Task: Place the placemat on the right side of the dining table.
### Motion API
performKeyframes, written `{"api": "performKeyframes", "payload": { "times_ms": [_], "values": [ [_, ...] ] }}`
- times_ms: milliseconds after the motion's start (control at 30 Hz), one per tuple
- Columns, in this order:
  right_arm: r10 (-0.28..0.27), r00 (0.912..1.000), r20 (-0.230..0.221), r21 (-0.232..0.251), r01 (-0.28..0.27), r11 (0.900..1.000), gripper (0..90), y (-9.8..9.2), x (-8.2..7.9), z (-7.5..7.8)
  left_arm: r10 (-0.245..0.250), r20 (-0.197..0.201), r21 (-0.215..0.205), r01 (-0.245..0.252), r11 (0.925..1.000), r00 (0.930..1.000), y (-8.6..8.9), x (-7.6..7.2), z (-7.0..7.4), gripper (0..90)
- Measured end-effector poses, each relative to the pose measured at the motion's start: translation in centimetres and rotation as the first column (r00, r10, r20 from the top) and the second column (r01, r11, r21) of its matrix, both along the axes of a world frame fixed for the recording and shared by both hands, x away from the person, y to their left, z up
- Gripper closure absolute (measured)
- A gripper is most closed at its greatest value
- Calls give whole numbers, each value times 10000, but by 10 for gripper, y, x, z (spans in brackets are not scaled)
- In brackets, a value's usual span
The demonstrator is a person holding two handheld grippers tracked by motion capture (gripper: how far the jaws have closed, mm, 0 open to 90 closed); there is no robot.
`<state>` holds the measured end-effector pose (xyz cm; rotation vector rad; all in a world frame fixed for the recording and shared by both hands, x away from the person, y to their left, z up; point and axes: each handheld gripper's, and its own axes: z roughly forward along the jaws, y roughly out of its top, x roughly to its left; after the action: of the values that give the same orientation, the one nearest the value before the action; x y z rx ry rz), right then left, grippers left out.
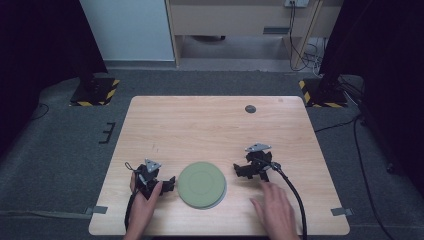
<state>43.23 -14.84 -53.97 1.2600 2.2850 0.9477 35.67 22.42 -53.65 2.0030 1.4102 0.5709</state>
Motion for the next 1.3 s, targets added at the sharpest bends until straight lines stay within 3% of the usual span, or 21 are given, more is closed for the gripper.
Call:
{"api": "performKeyframes", "payload": {
  "times_ms": [333,500,600,700,800,867,1033,1200,1300],
  "values": [
    [-35,10000,4,-2,35,10000,4,0,0,0,-107,-5,-29,107,9999,9999,1,-2,0,0],
    [-664,9978,-10,1,664,9978,4,6,-4,0,-108,-9,-26,108,9999,9999,1,-2,0,0],
    [-717,9974,-23,7,717,9974,5,6,-5,0,-113,-7,-13,113,9999,9999,1,-2,0,0],
    [-196,9998,-14,0,196,9998,21,4,-8,1,-258,-1,-32,258,9997,9997,1,-2,0,0],
    [-244,9995,-214,-50,243,9997,87,3,-12,5,-405,84,-111,406,9991,9991,2,-3,1,16],
    [-37,9995,-327,174,43,9998,84,1,-16,10,-445,103,-226,447,9987,9990,3,-3,1,23],
    [327,9989,327,-128,-323,9994,64,0,-30,13,-693,329,-506,709,9962,9971,4,-9,5,25],
    [922,9953,294,-339,-912,9953,63,5,-42,13,-924,189,-320,930,9952,9955,1,-13,6,27],
    [1366,9895,473,-123,-1362,9906,70,11,-50,18,-1179,31,-425,1179,9921,9930,0,-17,7,26]
  ]
}}
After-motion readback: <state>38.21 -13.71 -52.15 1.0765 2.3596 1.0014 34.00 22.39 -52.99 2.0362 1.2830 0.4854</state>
